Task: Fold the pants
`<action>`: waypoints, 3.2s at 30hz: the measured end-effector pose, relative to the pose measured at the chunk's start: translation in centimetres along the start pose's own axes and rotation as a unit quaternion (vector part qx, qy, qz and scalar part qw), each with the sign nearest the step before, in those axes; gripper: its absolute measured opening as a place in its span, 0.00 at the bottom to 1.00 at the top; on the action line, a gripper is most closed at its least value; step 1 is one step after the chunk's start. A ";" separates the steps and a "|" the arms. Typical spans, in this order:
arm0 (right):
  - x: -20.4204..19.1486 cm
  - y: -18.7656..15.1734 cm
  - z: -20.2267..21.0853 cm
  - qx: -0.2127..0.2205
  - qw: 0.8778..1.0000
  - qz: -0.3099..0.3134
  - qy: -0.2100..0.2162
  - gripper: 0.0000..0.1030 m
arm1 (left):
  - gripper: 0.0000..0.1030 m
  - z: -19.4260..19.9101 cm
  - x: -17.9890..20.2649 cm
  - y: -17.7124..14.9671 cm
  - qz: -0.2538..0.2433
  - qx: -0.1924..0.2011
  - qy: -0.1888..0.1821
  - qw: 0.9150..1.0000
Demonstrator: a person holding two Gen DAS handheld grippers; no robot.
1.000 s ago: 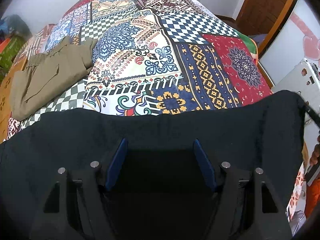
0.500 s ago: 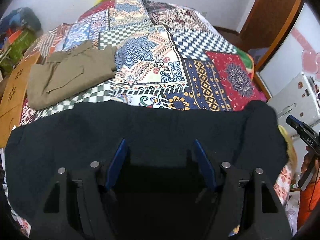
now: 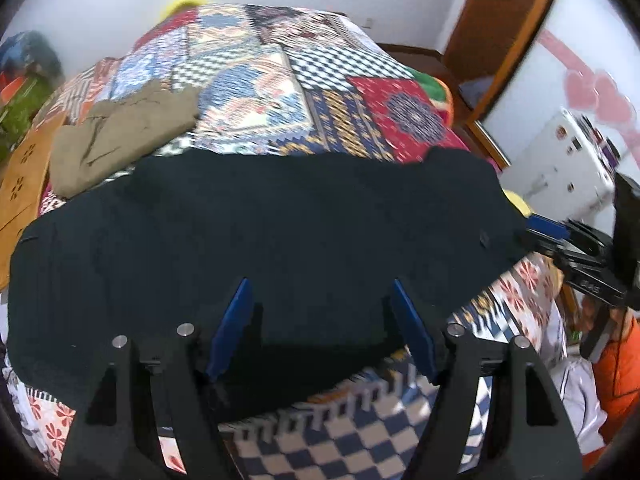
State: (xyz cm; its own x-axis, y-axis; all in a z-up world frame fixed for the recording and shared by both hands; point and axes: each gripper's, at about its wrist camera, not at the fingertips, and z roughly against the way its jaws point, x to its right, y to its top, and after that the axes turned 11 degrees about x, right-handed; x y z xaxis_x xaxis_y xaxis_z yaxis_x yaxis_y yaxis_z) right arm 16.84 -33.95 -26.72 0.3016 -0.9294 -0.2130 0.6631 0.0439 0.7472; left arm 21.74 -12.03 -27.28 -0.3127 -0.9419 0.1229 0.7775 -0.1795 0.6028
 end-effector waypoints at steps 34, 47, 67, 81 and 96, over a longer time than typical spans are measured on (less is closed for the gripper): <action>-0.1 -1.8 -3.5 -0.035 0.996 0.073 0.019 0.09 | 0.45 -4.9 4.9 0.7 -0.032 -0.005 -0.027 0.999; 0.9 -0.8 0.9 0.007 0.999 0.000 0.040 0.04 | 0.17 -3.1 6.1 0.4 -0.050 0.003 -0.055 0.997; 3.3 -2.6 0.4 -0.033 0.997 0.035 -0.067 0.32 | 0.16 -3.6 6.6 -0.8 -0.066 -0.004 -0.051 0.997; 4.9 -2.3 -0.6 -0.013 0.999 0.000 -0.047 0.18 | 0.16 -4.2 6.8 -0.5 -0.074 -0.002 -0.044 0.996; 4.1 -2.7 2.5 0.014 0.998 0.017 -0.061 0.13 | 0.16 -3.2 7.7 -1.3 -0.103 0.004 -0.036 0.994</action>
State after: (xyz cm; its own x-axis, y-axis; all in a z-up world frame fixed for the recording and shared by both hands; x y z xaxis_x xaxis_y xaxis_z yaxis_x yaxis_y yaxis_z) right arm 14.52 -38.76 -28.02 0.2368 -0.9654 -0.1095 0.6344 0.0683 0.7700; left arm 20.10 -19.96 -29.65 -0.5023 -0.8631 0.0519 0.6894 -0.3636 0.6265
